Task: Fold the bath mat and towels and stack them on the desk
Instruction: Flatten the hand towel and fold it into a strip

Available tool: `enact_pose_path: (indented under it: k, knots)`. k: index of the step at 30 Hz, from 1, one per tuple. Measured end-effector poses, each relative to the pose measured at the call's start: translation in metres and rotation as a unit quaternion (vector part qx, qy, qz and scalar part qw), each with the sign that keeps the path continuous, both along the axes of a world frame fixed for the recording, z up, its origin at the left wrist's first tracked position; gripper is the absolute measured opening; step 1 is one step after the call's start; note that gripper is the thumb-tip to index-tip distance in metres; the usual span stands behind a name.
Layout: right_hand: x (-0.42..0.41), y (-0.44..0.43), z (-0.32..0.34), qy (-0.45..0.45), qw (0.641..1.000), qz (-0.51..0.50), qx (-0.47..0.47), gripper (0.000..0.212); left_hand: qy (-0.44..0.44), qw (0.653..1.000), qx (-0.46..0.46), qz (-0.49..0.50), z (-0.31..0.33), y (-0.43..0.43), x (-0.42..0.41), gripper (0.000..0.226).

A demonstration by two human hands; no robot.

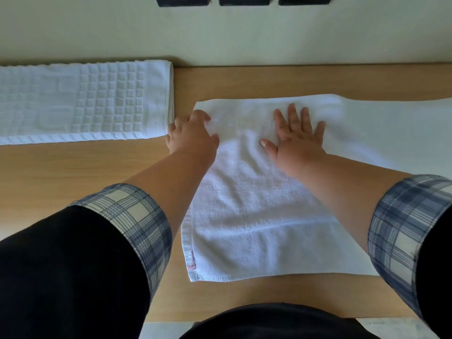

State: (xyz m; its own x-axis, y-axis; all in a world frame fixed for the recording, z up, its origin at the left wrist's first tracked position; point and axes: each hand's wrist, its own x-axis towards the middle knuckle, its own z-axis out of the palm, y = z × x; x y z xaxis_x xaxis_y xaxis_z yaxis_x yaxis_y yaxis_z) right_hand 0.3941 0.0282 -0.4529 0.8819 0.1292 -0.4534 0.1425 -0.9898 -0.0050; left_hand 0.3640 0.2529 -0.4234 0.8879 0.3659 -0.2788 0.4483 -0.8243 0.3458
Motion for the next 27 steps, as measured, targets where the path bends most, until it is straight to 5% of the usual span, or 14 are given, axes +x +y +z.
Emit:
enact_pose_path:
  k: [3,6,10,16,21,27]
  knots:
    - [0.005,0.003,-0.003,-0.010,1.000,0.010,0.005,0.082,-0.047,0.998,0.039,-0.004,-0.001,-0.016,-0.008,0.069]
    - [0.007,0.001,0.002,-0.024,0.996,0.007,0.083,0.080,-0.102,0.979,0.029,-0.172,-0.004,-0.044,-0.028,0.073]
    - [-0.020,-0.018,0.017,-0.089,0.962,-0.036,0.257,0.065,0.021,0.959,0.046,-0.279,-0.013,-0.061,-0.042,0.062]
    - [-0.069,-0.114,0.010,-0.058,0.990,-0.054,0.115,0.063,0.040,0.973,0.077,-0.214,-0.014,-0.075,-0.045,0.075]
    - [-0.060,-0.155,0.001,-0.080,0.988,0.011,0.131,0.062,-0.013,0.937,0.018,-0.348,-0.013,-0.180,-0.077,0.067]
    - [-0.023,-0.233,0.001,-0.065,0.993,0.007,0.100,0.067,0.044,0.949,0.081,-0.301,-0.027,-0.225,-0.105,0.071]
